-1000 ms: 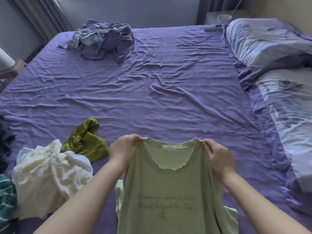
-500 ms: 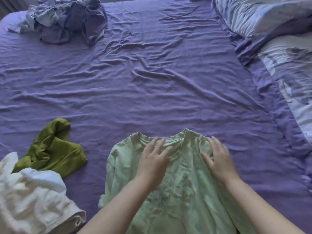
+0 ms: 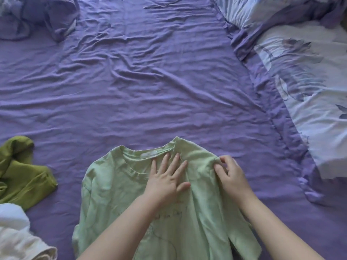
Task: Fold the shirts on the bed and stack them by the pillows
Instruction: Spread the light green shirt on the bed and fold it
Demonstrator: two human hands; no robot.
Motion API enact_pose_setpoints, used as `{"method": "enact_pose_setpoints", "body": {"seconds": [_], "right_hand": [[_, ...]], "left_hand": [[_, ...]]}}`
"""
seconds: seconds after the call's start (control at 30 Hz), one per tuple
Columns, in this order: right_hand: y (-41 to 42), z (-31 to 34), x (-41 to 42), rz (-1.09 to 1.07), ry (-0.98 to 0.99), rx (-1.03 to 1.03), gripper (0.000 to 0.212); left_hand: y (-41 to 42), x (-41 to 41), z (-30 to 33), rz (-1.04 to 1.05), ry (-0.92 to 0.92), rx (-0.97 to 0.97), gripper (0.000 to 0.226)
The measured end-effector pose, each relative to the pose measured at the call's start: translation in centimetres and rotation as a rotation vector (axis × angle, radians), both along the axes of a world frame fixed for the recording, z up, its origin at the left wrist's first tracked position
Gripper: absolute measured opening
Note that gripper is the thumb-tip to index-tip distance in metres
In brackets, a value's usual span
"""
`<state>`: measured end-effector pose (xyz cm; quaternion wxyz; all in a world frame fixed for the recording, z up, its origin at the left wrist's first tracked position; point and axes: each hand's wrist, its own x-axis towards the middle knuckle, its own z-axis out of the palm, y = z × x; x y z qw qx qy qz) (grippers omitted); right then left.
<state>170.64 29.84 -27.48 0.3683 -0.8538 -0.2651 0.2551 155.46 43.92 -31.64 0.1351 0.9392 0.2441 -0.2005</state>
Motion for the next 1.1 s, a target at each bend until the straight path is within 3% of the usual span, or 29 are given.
{"method": "enact_pose_setpoints", "body": {"seconds": [0.07,0.17,0.27,0.37,0.57,0.67,0.8,0.93,1.0,1.1], "right_hand": [[0.2,0.5,1.2,-0.053,-0.014,-0.013,0.003],[-0.3,1.0,2.7,-0.022,-0.196,-0.132,0.017],[-1.4,1.4,3.3,0.112,-0.198,-0.171,0.047],[-3.3,0.7,3.4,0.24,-0.277,-0.362,0.069],[-5.4,-0.4,3.9,0.253,-0.396,-0.375,0.047],[-5.4,0.4,4.8,0.153,-0.369,-0.268,0.014],[-7.0,1.1,6.6,0.122,-0.097,-0.17,0.03],[-8.9,1.8,8.5,0.119,-0.014,-0.206,0.019],[-9.7,2.1,9.4,0.177,-0.08,-0.351,0.022],[-10.3,2.4,10.2,0.161,-0.435,-0.521,0.027]], "left_hand": [[-0.1,0.4,0.4,0.033,0.003,-0.004,0.069],[-0.6,1.1,1.1,0.107,0.006,0.029,0.071],[-1.2,2.7,2.3,0.152,-0.097,0.094,0.069],[-1.6,5.8,3.3,0.04,-0.244,0.067,0.055],[-2.4,12.2,3.1,-0.112,-0.189,-0.026,0.06],[-2.2,13.4,3.0,-0.166,-0.18,0.036,0.034],[-1.1,14.2,3.9,-0.11,-0.188,-0.001,0.023],[0.0,15.2,4.9,-0.076,-0.097,-0.116,0.02],[0.5,15.3,5.3,-0.031,-0.091,-0.173,0.018],[1.0,15.3,5.5,0.039,-0.131,-0.07,0.023]]}}
